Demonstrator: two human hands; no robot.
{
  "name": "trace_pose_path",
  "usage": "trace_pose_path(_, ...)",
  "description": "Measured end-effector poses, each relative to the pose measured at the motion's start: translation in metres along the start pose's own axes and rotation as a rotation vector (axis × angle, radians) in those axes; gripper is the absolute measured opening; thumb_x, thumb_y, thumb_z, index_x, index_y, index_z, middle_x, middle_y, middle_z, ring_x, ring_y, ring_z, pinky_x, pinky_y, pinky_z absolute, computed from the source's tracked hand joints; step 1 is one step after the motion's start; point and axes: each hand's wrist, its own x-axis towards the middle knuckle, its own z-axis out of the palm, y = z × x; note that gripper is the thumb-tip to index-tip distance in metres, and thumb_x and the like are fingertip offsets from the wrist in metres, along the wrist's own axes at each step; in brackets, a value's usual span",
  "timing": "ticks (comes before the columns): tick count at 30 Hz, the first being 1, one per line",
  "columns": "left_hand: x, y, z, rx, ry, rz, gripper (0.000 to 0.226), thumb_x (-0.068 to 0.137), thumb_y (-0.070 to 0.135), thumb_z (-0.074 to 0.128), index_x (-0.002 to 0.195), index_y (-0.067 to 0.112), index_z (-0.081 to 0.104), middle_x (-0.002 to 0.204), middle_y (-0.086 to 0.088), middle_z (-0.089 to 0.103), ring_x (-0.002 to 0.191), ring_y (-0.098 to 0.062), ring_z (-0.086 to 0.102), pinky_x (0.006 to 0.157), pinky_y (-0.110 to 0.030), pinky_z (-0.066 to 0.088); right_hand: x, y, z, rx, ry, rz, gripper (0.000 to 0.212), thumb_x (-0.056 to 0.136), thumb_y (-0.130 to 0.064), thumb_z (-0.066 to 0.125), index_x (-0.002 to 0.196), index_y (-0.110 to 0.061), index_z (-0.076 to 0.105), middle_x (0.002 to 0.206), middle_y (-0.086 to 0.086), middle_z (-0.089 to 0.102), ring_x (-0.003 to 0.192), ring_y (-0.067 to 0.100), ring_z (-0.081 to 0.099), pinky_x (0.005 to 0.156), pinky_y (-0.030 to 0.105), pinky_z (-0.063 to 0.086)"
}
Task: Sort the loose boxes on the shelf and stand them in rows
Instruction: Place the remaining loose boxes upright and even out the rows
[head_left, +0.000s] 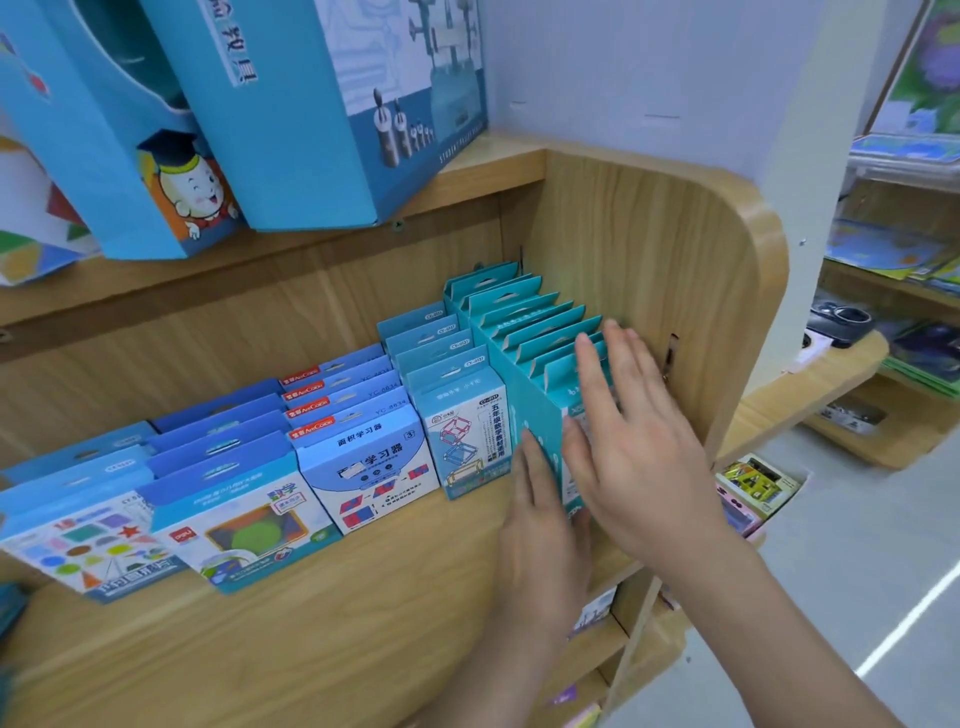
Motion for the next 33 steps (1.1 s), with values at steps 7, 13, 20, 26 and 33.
trace_pose_path(7,0.002,0.002,-0.014,0.117,-0.049,-0.014,0.075,0.096,0.028,0.045,0.151,0.013,-0.005,0.160,-0.005,0.004,0.130,-0.024,0.044,0.098,-0.032,0.041,0.002,-0.003,-0.011,-0.028,-0.081,0.005,0.067,0.090,-0.039,0.024,0.151,-0.011,0.016,0.157,0.014,0.017,0.145,0.027,0.016,0.114,0.039,0.023)
trace_pose_path(13,0.004,0.011,-0.025,0.078,0.060,0.037,0.075,0.095,0.034,0.048,0.151,0.012,0.004,0.158,-0.005,0.016,0.134,-0.023,0.040,0.100,-0.034,0.042,-0.007,-0.002,-0.016,0.041,-0.025,-0.014,0.066,0.090,-0.033,0.038,0.150,-0.017,0.019,0.156,0.014,0.023,0.141,0.030,0.023,0.113,0.036,0.020)
trace_pose_path(20,0.000,0.011,-0.027,0.033,0.130,0.089,0.076,0.091,0.028,0.058,0.151,0.015,0.012,0.156,-0.001,0.023,0.139,-0.018,0.033,0.106,-0.032,0.038,-0.013,0.002,-0.024,0.186,0.123,-0.074,0.052,0.088,-0.018,0.048,0.140,-0.012,0.043,0.143,0.012,0.043,0.128,0.030,0.041,0.105,0.036,0.035)
trace_pose_path(26,-0.002,0.012,-0.036,-0.011,0.183,0.144,0.065,0.092,0.031,0.056,0.148,0.021,0.024,0.153,0.004,0.032,0.139,-0.011,0.032,0.110,-0.031,0.035,-0.013,-0.001,-0.021,0.260,0.208,-0.130,0.041,0.087,-0.011,0.053,0.127,-0.006,0.056,0.129,0.014,0.055,0.118,0.027,0.049,0.100,0.033,0.037)
trace_pose_path(33,-0.003,0.009,-0.047,-0.050,0.208,0.166,0.051,0.093,0.028,0.056,0.140,0.020,0.040,0.140,0.006,0.047,0.125,-0.011,0.047,0.101,-0.032,0.044,-0.013,-0.003,-0.018,0.300,0.254,-0.129,0.039,0.086,-0.010,0.054,0.125,-0.005,0.058,0.128,0.014,0.056,0.117,0.028,0.050,0.099,0.029,0.036)
